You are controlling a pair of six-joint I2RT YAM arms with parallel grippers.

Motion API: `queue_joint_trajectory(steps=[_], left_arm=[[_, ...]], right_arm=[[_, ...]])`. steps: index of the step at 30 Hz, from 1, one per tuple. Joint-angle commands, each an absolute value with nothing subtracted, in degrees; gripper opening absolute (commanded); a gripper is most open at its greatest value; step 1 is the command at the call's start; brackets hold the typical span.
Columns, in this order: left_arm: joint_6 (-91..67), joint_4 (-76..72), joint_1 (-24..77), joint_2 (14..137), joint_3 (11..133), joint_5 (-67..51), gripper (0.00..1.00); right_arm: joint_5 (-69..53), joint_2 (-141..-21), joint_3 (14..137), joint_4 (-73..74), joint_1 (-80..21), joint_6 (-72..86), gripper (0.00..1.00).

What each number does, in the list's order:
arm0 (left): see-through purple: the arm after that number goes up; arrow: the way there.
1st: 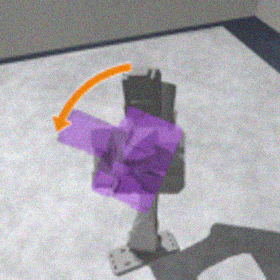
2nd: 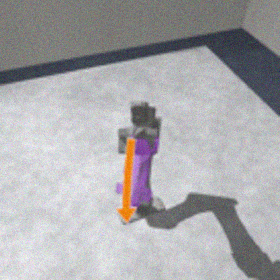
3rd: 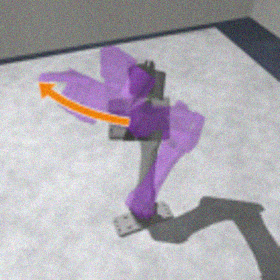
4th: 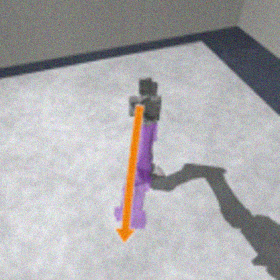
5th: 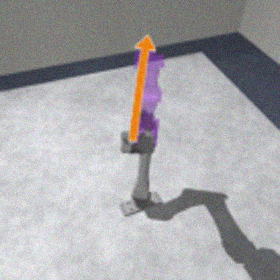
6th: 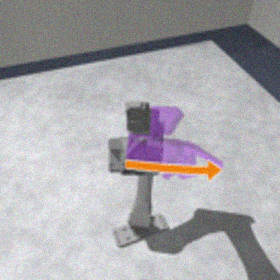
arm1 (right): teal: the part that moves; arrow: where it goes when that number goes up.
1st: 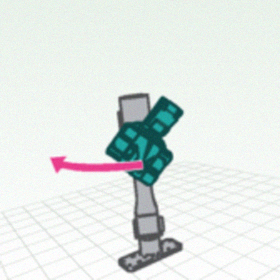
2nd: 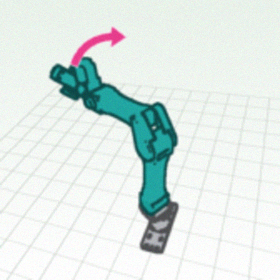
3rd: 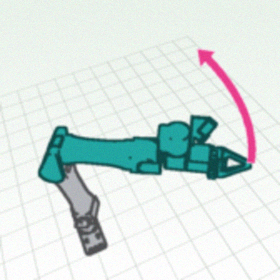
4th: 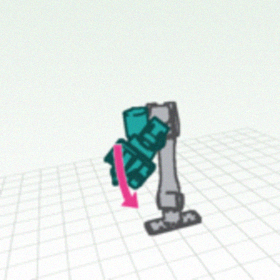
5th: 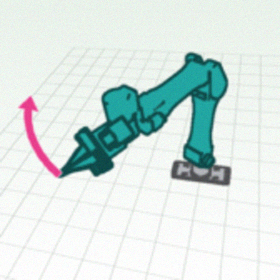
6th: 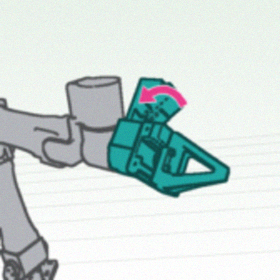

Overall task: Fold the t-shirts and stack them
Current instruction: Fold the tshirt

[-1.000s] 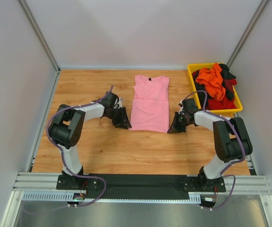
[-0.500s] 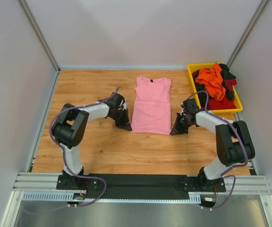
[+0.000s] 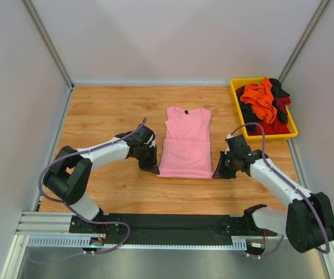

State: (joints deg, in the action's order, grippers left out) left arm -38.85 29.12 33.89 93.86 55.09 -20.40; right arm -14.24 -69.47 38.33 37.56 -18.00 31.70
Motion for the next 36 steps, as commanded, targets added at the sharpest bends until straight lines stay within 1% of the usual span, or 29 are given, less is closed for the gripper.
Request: queue_joint_trajectory(steps=[1, 4, 8, 14, 17, 23, 31, 35, 36], left_arm=[[-41.48, 31.02, 36.64, 88.43, 53.09, -18.46, 0.0], [-43.58, 33.04, 39.63, 83.86, 51.95, -16.88, 0.0], [-45.26, 35.67, 40.61, 79.02, 52.73, -15.04, 0.0], [-44.91, 39.64, 40.61, 79.19, 57.12, -12.04, 0.0], [-44.21, 41.21, 40.52, 81.47, 60.72, -10.9, 0.0], [-41.66, 46.14, 38.68, 86.3, 71.18, -8.44, 0.0], [-36.57, 48.34, 33.14, 94.64, 85.06, -10.54, 0.0], [-34.37, 49.75, 30.16, 99.57, 92.54, -12.3, 0.0], [-34.1, 49.49, 29.71, 100.62, 94.9, -12.74, 0.0]], right_arm=[[-11.34, -63.21, 36.48, 41.3, -21.52, 34.53, 0.0], [-9.59, -58.02, 36.04, 43.75, -25.22, 37.08, 0.0], [-6.78, -53.01, 36.91, 47.45, -26.1, 38.58, 0.0], [-5.45, -49.31, 40.85, 49.66, -26.1, 38.06, 0.0], [-3.08, -50.88, 43.76, 51.06, -26.1, 36.92, 0.0], [2.72, -56.77, 53.78, 52.47, -25.67, 34.28, 0.0], [1.59, -68.63, 66.17, 50.1, -21.36, 28.92, 0.0], [0.88, -76.7, 74.32, 48.61, -18.2, 26.37, 0.0], [-1.12, -78.29, 75.75, 48.6, -17.85, 26.02, 0.0]])
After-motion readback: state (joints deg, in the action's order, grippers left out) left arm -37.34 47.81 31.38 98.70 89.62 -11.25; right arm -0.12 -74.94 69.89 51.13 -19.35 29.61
